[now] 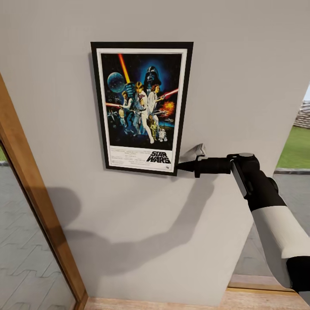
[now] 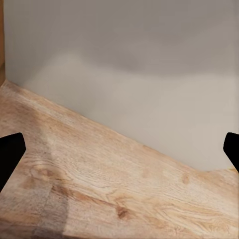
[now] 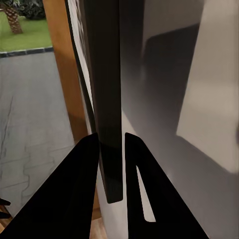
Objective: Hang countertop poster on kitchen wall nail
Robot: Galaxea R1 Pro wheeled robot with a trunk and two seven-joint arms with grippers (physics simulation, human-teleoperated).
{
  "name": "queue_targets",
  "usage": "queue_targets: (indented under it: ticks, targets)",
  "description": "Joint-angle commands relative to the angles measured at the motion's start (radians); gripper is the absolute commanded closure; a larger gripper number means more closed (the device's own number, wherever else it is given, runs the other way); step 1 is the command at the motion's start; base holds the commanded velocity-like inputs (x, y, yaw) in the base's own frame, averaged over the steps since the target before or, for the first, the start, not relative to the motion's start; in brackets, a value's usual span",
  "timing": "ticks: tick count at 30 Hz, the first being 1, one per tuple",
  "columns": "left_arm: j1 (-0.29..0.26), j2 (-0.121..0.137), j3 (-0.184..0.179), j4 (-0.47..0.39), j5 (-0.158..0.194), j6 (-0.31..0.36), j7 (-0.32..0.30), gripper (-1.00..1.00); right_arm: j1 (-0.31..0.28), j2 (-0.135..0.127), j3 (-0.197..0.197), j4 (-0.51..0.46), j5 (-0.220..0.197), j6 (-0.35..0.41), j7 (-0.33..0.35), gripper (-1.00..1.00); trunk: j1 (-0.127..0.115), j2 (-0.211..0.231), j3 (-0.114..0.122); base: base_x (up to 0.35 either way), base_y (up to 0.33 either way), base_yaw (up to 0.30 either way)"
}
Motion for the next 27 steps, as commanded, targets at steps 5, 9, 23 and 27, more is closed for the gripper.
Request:
queue_targets:
  ticks: [5,9,23,27]
  targets:
    - [0.000,-0.003,-0.003,0.001,0.003,-0.005,-0.001,-1.00,0.001,0.000,0.000,0.000,-0.003,0.014,0.000,1.00,0.000,-0.001,0.000,0.002,0.000,0.000]
    - [0.000,-0.003,-0.003,0.001,0.003,-0.005,-0.001,-1.00,0.001,0.001,0.000,-0.001,-0.003,0.014,0.000,1.00,0.000,-0.001,0.000,0.000,0.000,0.000]
    - [0.000,-0.003,-0.003,0.001,0.003,-0.005,-0.001,-1.00,0.001,0.001,0.000,-0.001,-0.003,0.014,0.000,1.00,0.000,-0.001,0.000,0.000,0.000,0.000]
    - [0.000,0.001,-0.004,0.001,0.002,-0.005,-0.001,-1.00,0.003,0.002,0.000,0.005,-0.002,0.014,-0.002,1.00,0.000,-0.001,0.000,0.000,0.000,0.000]
